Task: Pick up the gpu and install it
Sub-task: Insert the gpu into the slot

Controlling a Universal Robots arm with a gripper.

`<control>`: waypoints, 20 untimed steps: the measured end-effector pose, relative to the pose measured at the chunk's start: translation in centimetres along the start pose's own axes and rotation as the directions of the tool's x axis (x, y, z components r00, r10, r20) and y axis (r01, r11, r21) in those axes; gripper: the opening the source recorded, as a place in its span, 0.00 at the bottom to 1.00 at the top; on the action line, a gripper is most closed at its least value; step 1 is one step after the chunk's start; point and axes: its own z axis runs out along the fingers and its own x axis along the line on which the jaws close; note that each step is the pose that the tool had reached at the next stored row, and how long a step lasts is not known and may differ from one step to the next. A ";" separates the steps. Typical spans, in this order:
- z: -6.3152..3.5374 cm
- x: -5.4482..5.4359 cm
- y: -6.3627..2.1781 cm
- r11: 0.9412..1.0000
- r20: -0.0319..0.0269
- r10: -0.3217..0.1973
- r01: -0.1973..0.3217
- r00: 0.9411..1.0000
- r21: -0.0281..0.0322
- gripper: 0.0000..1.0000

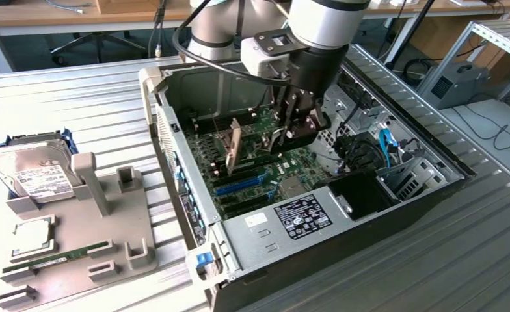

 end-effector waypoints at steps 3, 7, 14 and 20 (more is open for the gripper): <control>0.05 0.1 0.02 1.000 0.000 0.000 0.000 1.000 0.000 0.26; 0.11 0.2 0.12 1.000 0.000 0.000 0.000 1.000 0.000 0.26; 0.32 0.3 0.29 1.000 0.000 0.000 0.000 1.000 0.000 0.26; 0.51 0.4 0.34 1.000 0.000 0.000 0.000 1.000 0.000 0.26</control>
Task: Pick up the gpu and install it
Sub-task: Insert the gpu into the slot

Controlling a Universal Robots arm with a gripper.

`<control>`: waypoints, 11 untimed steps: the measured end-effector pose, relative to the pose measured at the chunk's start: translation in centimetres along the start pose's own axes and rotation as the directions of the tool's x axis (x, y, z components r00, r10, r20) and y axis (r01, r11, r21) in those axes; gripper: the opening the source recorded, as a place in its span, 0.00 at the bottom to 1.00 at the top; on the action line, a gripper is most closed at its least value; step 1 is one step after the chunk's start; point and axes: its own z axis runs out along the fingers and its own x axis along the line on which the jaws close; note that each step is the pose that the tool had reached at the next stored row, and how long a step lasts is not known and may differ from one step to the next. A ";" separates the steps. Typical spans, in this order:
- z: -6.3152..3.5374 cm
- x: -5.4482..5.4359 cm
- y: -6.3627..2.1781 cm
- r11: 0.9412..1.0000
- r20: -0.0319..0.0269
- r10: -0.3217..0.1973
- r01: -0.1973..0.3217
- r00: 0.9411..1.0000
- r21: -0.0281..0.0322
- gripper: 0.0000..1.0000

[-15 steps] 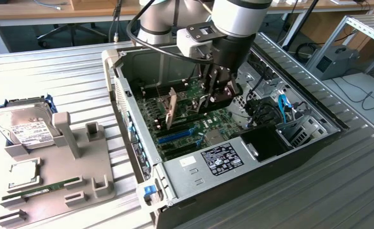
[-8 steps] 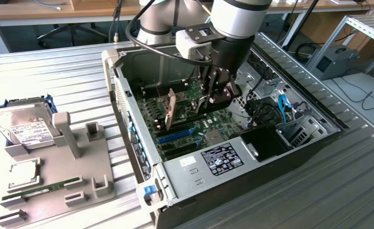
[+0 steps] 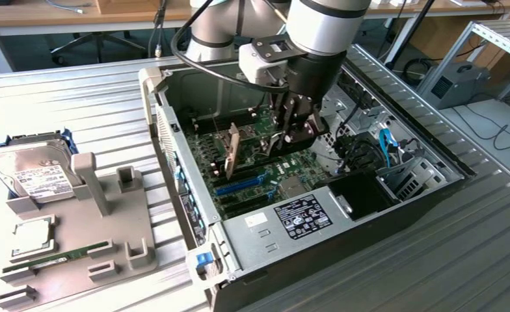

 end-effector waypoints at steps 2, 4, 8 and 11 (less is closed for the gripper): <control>0.05 0.0 0.01 1.000 0.000 0.000 0.000 1.000 0.000 0.26; 0.12 0.1 0.03 1.000 0.000 0.000 0.000 1.000 0.000 0.26; 0.24 0.1 0.04 1.000 0.000 0.000 0.000 1.000 0.000 0.26; 0.33 0.2 0.05 1.000 0.000 0.000 0.000 1.000 0.000 0.26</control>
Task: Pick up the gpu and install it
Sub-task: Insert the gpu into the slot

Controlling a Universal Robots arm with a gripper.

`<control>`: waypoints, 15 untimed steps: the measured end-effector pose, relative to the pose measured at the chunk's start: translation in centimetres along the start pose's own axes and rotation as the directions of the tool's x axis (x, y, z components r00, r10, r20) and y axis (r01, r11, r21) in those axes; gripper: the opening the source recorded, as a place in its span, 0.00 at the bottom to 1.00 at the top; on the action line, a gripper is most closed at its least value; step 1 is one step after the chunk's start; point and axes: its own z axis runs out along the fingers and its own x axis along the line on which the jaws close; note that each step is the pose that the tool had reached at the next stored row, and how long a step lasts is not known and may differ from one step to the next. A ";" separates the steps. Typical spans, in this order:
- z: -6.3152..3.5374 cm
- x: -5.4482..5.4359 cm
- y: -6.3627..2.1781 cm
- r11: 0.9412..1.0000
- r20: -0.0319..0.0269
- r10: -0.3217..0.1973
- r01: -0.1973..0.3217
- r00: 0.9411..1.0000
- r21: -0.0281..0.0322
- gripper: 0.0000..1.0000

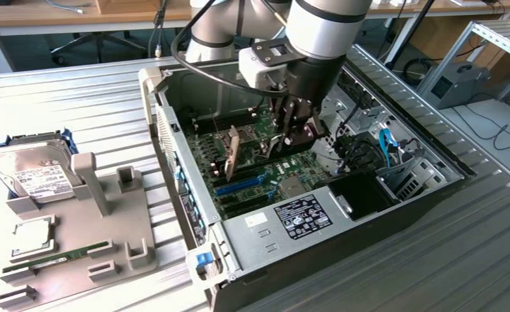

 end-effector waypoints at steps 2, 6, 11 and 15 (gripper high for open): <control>0.04 0.0 0.00 1.000 0.000 0.000 0.000 1.000 0.000 0.26; 0.13 0.1 0.02 1.000 0.000 0.000 0.000 1.000 0.000 0.26; 0.25 0.1 0.04 1.000 0.000 0.000 0.000 1.000 0.000 0.26; 0.35 0.2 0.06 1.000 0.000 0.000 0.000 1.000 0.000 0.26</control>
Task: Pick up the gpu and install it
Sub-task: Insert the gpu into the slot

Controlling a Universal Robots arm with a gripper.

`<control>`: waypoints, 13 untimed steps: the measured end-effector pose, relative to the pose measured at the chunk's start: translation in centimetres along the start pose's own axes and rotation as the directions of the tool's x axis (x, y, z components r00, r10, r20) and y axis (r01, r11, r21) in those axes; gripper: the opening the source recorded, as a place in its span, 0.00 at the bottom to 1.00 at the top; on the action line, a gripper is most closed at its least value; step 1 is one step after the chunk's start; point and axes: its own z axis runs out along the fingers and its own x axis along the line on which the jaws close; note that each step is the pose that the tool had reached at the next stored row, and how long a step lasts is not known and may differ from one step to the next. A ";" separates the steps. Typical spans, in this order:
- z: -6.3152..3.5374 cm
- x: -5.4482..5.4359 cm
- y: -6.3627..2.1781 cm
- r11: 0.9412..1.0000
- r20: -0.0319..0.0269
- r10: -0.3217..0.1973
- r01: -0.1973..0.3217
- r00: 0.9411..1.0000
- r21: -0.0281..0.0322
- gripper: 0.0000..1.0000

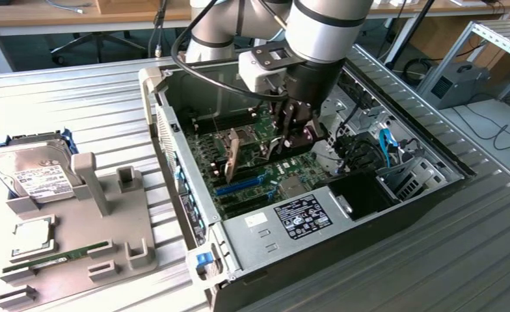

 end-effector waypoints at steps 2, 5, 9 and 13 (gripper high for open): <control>0.05 0.0 0.01 1.000 0.000 0.000 0.000 1.000 0.000 0.26; 0.13 0.1 0.02 1.000 0.000 0.000 0.000 1.000 0.000 0.26; 0.22 0.1 0.04 1.000 0.000 0.000 0.000 1.000 0.000 0.26; 0.35 0.2 0.06 1.000 0.000 0.000 0.000 1.000 0.000 0.26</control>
